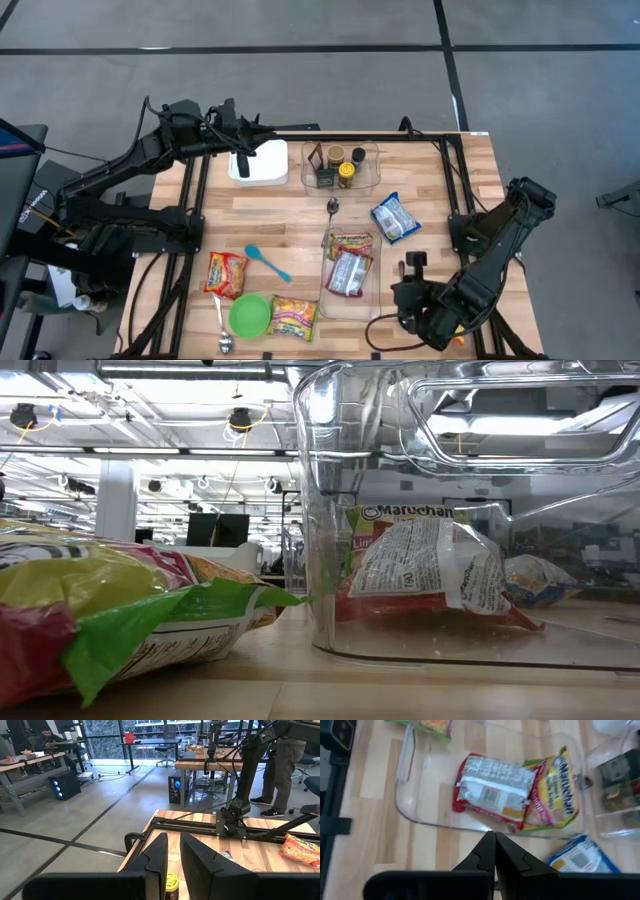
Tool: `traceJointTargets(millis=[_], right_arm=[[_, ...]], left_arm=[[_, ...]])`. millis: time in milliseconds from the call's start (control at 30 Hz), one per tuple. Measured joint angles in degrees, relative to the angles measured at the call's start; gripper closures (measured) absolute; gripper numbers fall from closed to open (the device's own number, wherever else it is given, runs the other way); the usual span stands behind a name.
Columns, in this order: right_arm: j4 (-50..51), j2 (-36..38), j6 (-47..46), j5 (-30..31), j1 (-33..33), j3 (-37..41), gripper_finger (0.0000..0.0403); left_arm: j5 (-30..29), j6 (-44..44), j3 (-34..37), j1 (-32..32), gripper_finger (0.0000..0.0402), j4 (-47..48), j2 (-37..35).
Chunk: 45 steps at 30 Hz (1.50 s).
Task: Pick & Place Food Item
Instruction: Put the left orange noodle pack into the bottom transparent bin
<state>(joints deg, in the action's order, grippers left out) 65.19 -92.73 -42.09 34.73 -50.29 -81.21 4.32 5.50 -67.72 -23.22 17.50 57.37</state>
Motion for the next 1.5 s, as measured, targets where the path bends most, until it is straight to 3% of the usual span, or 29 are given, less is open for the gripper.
traceJointTargets(millis=[267, 533, 700, 800, 1067, 1333, 1500], right_arm=[[0.96, -0.02, 2.07, 2.25, -0.21, 0.00, 0.0403], [2.41, -0.02, 2.16, 7.25, -4.36, 0.00, 0.0403], [-6.04, 0.01, 5.43, 6.97, -6.47, 2.05, 0.0403], [-15.41, -0.09, 11.37, 3.56, -6.73, 4.97, 0.0403], [-38.57, -0.09, 27.19, -13.55, -1.97, 11.98, 0.0403], [-38.34, 0.62, 34.78, -17.95, 3.59, 12.15, 0.0403], [-38.92, 2.06, 38.44, -24.66, 7.81, 12.11, 0.0403]], left_arm=[[0.02, 0.00, 0.00, 0.02, 0.0358, 0.00, 0.01], [0.01, 0.00, 0.00, 0.01, 0.0358, 0.00, 0.00], [0.00, 0.00, 0.00, 0.00, 0.0358, 0.00, 0.01], [0.00, 0.00, 0.00, 0.02, 0.0358, -0.01, 0.00], [0.02, 0.00, 0.00, 0.00, 0.0358, 0.00, 0.01], [0.02, 0.00, 0.00, 0.02, 0.0358, -0.02, 0.01], [0.00, 0.00, 0.00, 0.02, 0.0358, 0.00, 0.01]])
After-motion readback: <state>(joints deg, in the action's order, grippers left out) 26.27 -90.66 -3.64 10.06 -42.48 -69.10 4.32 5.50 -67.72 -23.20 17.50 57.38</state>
